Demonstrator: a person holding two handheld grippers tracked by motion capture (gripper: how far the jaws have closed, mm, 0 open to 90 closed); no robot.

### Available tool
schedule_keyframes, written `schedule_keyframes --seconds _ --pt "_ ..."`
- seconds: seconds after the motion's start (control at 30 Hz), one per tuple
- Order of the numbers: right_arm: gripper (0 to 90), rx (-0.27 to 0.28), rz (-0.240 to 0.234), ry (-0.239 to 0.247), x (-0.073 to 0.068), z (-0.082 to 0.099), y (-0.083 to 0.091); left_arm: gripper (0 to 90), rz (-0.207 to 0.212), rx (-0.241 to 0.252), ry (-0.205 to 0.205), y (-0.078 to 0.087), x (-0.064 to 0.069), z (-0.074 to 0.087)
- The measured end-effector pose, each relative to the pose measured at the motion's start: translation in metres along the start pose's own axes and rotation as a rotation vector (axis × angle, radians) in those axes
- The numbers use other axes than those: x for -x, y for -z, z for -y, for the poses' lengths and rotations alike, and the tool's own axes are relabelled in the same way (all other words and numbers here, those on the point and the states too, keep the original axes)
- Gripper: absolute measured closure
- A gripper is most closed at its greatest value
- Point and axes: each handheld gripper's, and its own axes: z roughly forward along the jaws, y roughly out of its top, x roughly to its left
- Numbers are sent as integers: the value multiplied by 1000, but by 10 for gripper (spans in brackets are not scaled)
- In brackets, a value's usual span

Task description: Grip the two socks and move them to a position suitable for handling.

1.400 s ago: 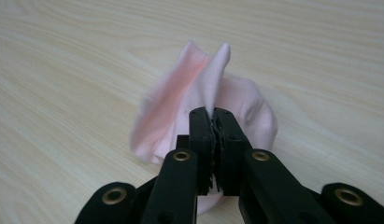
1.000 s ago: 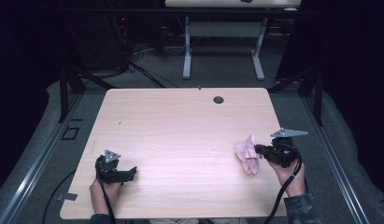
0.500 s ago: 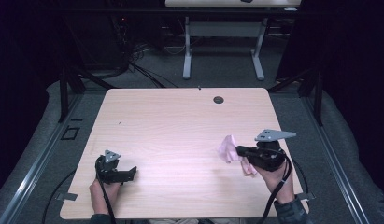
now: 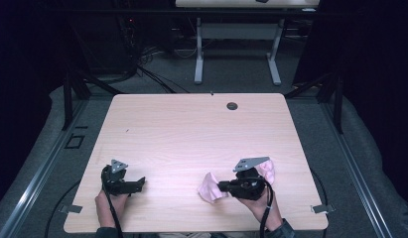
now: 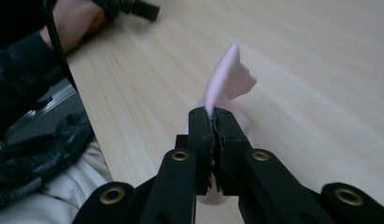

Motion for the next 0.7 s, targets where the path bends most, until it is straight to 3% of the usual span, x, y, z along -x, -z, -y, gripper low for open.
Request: schedule_keyframes --seconds 0.03,0.2,0.33,0.37,0.4,0.5,0.53,0.7 --pt "864 -39 -4 -8 1 5 -14 6 0 0 0 0 0 0" --pt "859 -108 -6 -20 6 17 -40 6 0 0 0 0 0 0" --pt "793 -138 18 -33 10 26 -49 6 0 0 0 0 0 0" --pt "727 -133 29 -31 11 27 -48 6 0 1 2 0 0 0" --pt "727 -133 29 -31 11 27 -48 6 0 1 2 0 0 0" --pt "552 -110 63 -27 14 27 -40 6 0 1 2 0 0 0" --pt "455 -99 84 -29 15 26 -36 6 0 1 2 0 0 0" --pt "261 -61 164 -8 16 20 -15 7 0 1 3 0 0 0"
